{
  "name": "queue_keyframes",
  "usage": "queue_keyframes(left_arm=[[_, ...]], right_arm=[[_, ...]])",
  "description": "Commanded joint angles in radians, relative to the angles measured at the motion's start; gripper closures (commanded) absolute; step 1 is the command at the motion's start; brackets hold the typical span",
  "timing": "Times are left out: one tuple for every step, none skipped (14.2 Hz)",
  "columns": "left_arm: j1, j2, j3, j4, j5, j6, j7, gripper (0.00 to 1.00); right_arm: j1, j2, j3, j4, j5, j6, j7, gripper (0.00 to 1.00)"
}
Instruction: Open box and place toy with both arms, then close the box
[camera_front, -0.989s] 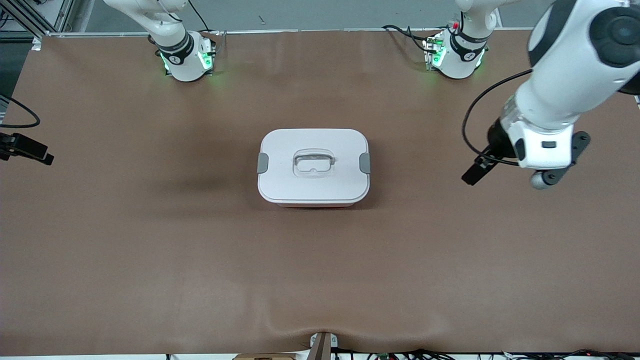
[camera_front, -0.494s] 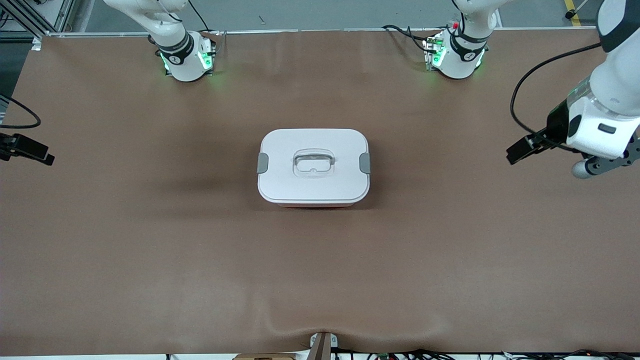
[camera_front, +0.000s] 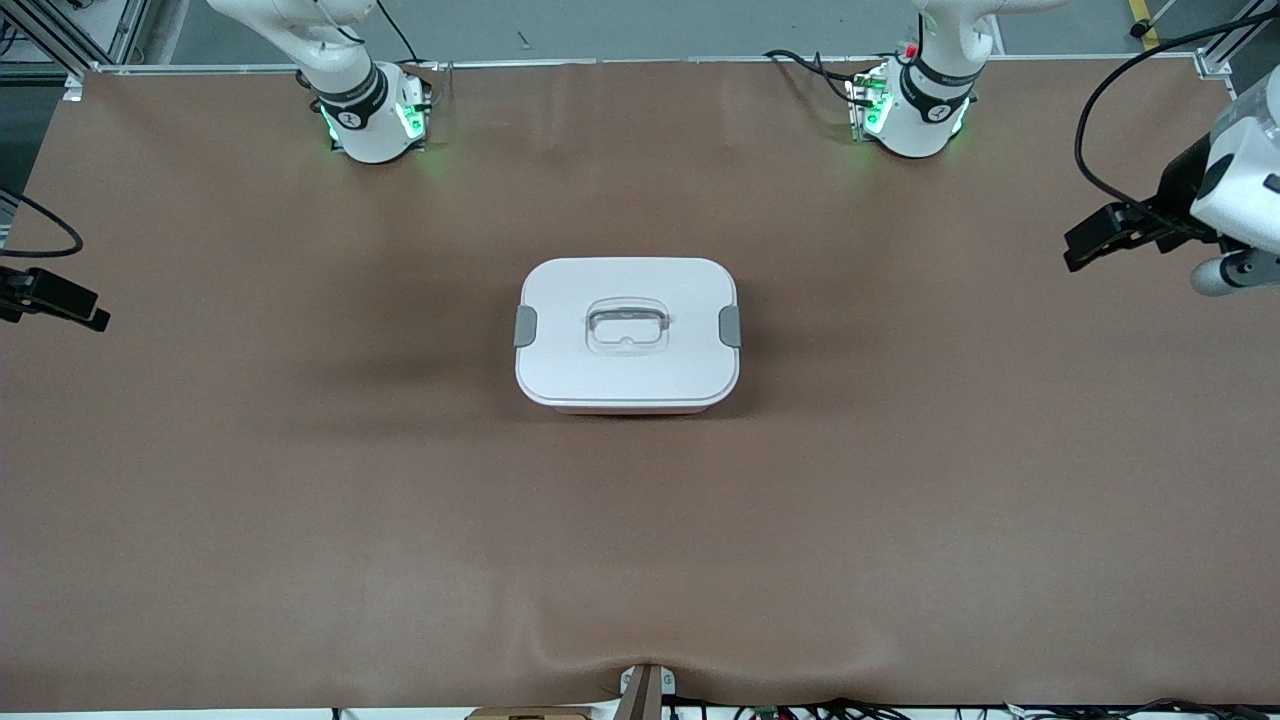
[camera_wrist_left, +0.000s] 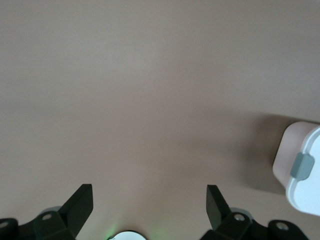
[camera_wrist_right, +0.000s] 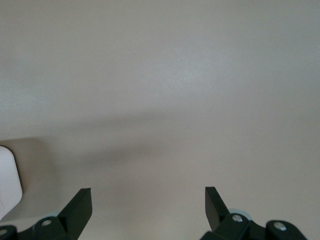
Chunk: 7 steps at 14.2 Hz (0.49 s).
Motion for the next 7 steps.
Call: queue_keyframes(left_arm=[[-0.075, -0.117, 0.058, -0.124, -0.017, 0.007, 0.027, 0.0], [-0.079, -0.135, 0.06, -0.139, -0.017, 0.01, 0.027, 0.0], [-0.082, -0.15, 0.059, -0.152, -0.019, 0.01, 0.027, 0.0], [-0.083, -0.158, 0.051, -0.149, -0.02, 0.01, 0.029, 0.0], [-0.08, -0.158, 0.051, -0.144, -0.025, 0.01, 0.036, 0.0], [-0.079, -0.158, 0.049, -0.141, -0.027, 0.004, 0.055, 0.0], [-0.071, -0.158, 0.051, -0.13, -0.031, -0.007, 0.069, 0.0]], right_arm=[[-0.006, -0.002, 0.006, 0.001, 0.005, 0.001, 0.002, 0.0], [-0.008, -0.002, 0.006, 0.001, 0.005, 0.001, 0.002, 0.0], [-0.008, -0.002, 0.006, 0.001, 0.005, 0.0, 0.002, 0.0], [-0.008, -0.002, 0.006, 0.001, 0.005, -0.003, 0.001, 0.0], [-0.008, -0.002, 0.006, 0.003, 0.005, -0.005, 0.001, 0.0], [-0.008, -0.002, 0.006, 0.003, 0.005, -0.006, 0.001, 0.0], [-0.009, -0.002, 0.006, 0.003, 0.005, -0.006, 0.001, 0.0]])
